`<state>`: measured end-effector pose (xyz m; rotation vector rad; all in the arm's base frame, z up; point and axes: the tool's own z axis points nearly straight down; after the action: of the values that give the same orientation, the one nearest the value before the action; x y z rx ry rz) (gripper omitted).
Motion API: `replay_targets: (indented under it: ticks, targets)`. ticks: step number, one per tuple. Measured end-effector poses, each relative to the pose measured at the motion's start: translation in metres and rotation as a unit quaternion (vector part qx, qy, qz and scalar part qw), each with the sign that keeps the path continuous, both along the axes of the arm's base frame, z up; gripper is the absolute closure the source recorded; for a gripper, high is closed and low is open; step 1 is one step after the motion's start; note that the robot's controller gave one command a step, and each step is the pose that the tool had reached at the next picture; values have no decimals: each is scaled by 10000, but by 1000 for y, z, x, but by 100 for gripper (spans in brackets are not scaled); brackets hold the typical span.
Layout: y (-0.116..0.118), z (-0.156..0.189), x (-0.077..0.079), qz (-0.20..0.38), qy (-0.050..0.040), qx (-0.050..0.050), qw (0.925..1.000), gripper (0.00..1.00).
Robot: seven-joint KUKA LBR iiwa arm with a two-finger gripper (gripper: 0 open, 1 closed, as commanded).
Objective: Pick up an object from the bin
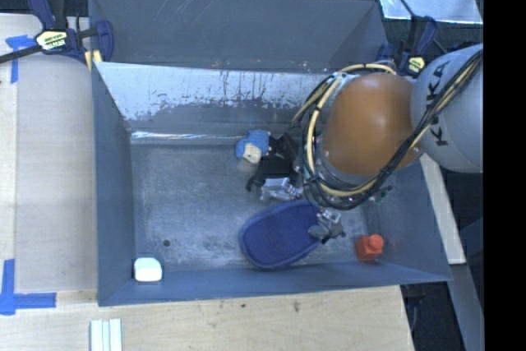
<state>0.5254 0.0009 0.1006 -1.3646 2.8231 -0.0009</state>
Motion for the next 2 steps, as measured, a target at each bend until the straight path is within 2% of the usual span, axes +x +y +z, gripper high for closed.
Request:
replay_targets:
  ticks: [1, 2]
  targets:
    - [42, -1, -37, 1550, 29, -5, 9879, 0]
    - [41, -28, 3, 4852, 30, -17, 8744, 0]
